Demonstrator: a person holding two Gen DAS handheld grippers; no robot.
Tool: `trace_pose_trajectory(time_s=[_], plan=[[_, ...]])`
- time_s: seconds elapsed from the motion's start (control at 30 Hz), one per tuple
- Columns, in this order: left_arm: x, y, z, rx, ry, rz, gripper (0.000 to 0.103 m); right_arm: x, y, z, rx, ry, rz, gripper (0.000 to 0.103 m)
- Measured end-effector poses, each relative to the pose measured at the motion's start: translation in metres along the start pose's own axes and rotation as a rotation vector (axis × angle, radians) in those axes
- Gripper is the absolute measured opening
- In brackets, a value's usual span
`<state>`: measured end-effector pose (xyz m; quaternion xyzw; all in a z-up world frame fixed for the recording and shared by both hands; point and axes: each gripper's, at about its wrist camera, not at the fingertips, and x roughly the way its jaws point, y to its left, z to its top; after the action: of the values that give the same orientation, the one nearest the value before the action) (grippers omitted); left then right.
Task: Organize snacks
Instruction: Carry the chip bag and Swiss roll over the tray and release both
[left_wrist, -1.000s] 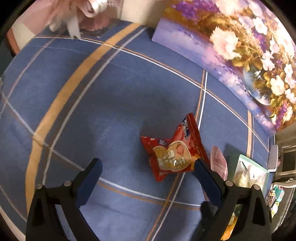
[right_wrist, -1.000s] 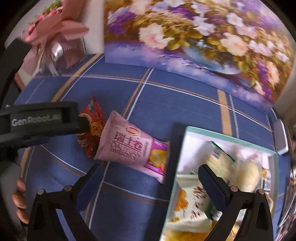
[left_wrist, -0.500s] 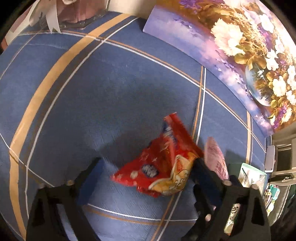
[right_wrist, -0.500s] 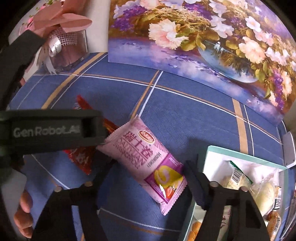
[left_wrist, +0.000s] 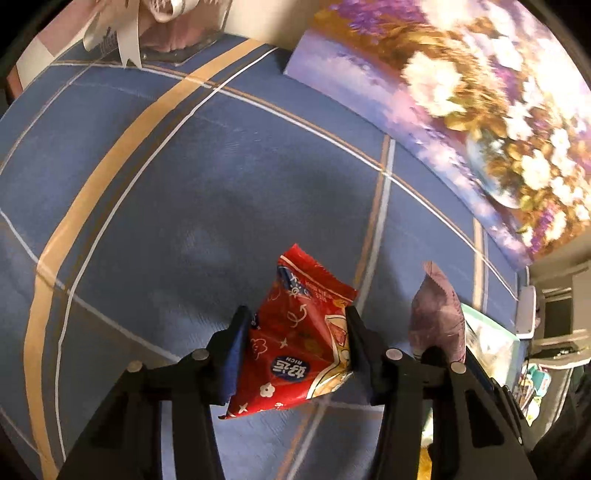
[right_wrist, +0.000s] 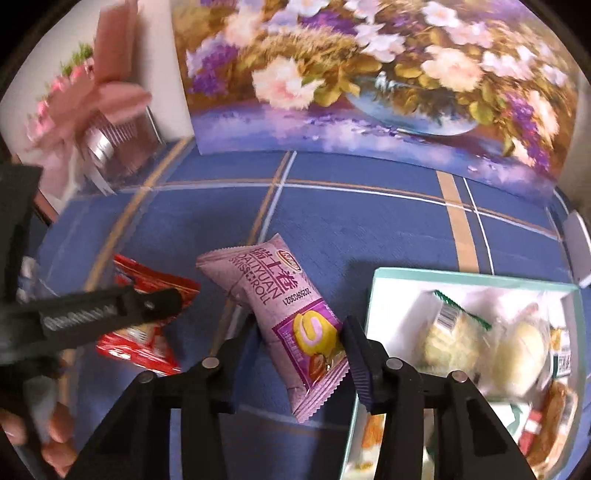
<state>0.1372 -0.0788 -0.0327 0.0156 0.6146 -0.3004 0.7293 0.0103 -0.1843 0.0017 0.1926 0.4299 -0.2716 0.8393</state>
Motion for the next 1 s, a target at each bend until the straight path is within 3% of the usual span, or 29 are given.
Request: trace_pose_trajectory(time_s=[0.23, 0.43, 0.57, 0.77, 1.0], plan=[[-0.040, -0.046, -0.030, 0.079, -0.041, -0.052, 0.051, -0.067, -0.023, -0.011, 0.064, -0.078, 0.013, 0.048], [-0.044, -0.098, -0.065, 0.181, -0.011, -0.121, 0.052, -0.111, -0.078, -0.027, 0.174, -0.084, -0.125, 0.048], [-0.032, -0.128, -0.086, 0.229, 0.018, -0.135, 0.052, -0.116, -0.121, -0.051, 0.261, -0.053, -0.182, 0.048], [-0.010, -0.152, -0.107, 0.279, 0.051, -0.161, 0.052, -0.107, -0.171, -0.080, 0.390, 0.003, -0.193, 0.048], [0.013, -0.160, -0.116, 0.260, 0.086, -0.238, 0.052, -0.097, -0.178, -0.083, 0.379, 0.017, -0.204, 0.049]])
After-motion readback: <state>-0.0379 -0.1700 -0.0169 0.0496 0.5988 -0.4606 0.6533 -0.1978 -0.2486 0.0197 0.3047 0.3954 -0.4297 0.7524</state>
